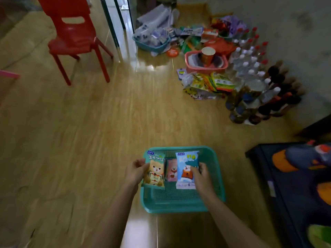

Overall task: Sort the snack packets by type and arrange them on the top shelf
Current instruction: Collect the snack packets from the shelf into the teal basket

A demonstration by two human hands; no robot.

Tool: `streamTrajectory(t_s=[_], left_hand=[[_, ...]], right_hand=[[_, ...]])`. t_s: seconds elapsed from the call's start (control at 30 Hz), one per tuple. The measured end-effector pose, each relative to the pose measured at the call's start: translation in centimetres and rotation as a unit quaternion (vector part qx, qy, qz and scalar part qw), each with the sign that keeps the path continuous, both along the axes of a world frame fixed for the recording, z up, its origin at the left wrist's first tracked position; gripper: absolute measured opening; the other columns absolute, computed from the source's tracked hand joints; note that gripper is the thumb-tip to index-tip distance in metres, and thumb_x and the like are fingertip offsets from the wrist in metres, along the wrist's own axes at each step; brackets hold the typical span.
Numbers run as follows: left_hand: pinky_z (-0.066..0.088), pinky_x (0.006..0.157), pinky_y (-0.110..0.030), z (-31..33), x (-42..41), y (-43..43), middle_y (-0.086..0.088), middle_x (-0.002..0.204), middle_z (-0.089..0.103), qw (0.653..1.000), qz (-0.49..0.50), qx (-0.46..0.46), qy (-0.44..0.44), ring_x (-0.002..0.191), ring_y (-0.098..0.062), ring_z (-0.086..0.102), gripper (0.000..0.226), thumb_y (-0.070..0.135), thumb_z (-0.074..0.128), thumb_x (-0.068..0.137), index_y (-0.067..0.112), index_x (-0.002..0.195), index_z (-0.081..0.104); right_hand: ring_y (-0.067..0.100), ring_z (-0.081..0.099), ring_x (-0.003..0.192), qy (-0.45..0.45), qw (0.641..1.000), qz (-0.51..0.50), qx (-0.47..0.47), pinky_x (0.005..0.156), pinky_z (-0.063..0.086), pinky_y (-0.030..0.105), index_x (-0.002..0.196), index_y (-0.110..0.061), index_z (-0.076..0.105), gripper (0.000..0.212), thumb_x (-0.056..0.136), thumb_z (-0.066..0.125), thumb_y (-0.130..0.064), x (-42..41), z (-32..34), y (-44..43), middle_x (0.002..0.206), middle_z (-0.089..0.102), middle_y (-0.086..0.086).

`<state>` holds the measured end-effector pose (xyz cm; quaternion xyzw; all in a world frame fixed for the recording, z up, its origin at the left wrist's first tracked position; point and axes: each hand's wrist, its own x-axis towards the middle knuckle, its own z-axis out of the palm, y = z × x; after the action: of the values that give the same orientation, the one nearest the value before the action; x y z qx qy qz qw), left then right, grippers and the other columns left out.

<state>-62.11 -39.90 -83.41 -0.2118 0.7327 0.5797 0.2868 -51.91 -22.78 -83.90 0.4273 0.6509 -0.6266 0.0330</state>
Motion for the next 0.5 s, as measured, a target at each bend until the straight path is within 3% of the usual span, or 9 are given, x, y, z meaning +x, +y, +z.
streamTrajectory(t_s=[0.13,0.23,0.3,0.43,0.5], left_hand=[[0.047,0.059,-0.026,-11.4,-2.0,0.8,-0.007,0.083,0.055,1.0,0.012,0.003,-0.014,0.065,-0.016,0.054,0.01,0.0,0.058,0.087,0.009,0.088,0.053],[0.044,0.041,-0.016,-18.3,-3.7,1.8,-0.005,0.077,0.055,1.0,-0.022,-0.012,-0.002,0.06,-0.013,0.052,0.02,0.0,0.058,0.087,0.014,0.075,0.05],[0.043,0.037,-0.015,-21.8,-4.4,2.3,-0.005,0.075,0.056,0.999,-0.039,-0.031,-0.001,0.059,-0.013,0.053,0.02,0.001,0.058,0.088,0.013,0.075,0.05],[0.053,0.077,-0.036,-26.2,-4.8,2.9,-0.012,0.093,0.066,0.992,-0.07,-0.095,0.05,0.085,-0.027,0.064,0.006,0.006,0.062,0.084,0.008,0.089,0.062],[0.052,0.085,-0.038,-26.7,-4.6,3.4,-0.011,0.097,0.066,0.987,-0.057,-0.129,0.078,0.092,-0.028,0.064,0.017,0.007,0.06,0.084,0.005,0.101,0.063]], right_hand=[[0.02,0.055,0.081,-0.048,0.996,0.067,0.024,0.058,0.042,0.028,0.124,-0.005,0.046,0.031,0.097,0.046,-0.02,-2.9,-11.6,0.6,0.097,0.058,0.007],[0.025,0.055,0.091,-0.086,0.988,0.113,0.053,0.067,0.038,0.028,0.121,-0.003,0.047,0.031,0.096,0.048,-0.022,-4.8,-18.7,1.2,0.115,0.058,0.016],[0.028,0.057,0.098,-0.093,0.986,0.128,0.056,0.075,0.043,0.033,0.116,-0.004,0.048,0.028,0.095,0.05,-0.023,-5.7,-22.2,1.5,0.119,0.057,0.016],[0.03,0.058,0.102,-0.097,0.982,0.144,0.069,0.085,0.047,0.042,0.108,-0.011,0.047,0.019,0.095,0.051,-0.026,-6.8,-25.6,1.5,0.117,0.058,0.015],[0.029,0.057,0.094,-0.1,0.981,0.135,0.102,0.079,0.046,0.038,0.115,-0.006,0.05,0.028,0.095,0.051,-0.026,-7.0,-26.1,1.3,0.115,0.059,0.015]])
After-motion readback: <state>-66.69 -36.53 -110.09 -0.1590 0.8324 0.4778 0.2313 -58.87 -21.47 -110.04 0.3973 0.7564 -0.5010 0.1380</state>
